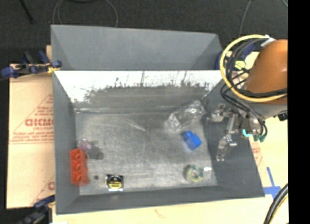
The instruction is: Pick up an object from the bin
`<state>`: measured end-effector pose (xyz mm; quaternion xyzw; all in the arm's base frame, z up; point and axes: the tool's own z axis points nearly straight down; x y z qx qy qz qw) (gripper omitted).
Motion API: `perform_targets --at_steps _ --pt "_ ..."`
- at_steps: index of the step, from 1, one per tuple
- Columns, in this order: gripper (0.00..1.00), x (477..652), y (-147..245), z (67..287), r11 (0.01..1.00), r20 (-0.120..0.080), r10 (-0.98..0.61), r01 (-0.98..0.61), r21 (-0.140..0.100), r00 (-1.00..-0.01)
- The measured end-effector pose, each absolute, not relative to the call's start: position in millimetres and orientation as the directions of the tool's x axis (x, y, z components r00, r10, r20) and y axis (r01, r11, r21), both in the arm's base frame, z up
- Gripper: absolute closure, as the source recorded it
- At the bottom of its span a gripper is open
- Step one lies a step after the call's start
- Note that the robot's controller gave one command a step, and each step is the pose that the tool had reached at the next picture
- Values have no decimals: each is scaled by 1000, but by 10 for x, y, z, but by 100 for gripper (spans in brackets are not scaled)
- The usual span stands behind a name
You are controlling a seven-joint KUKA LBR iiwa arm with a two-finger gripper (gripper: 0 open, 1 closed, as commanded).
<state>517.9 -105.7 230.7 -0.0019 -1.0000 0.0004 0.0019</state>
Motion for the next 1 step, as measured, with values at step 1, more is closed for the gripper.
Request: perform_targets --at_steps 1 --pt "0 5182 -985 848 984 2 -179 -179 -2 -984"
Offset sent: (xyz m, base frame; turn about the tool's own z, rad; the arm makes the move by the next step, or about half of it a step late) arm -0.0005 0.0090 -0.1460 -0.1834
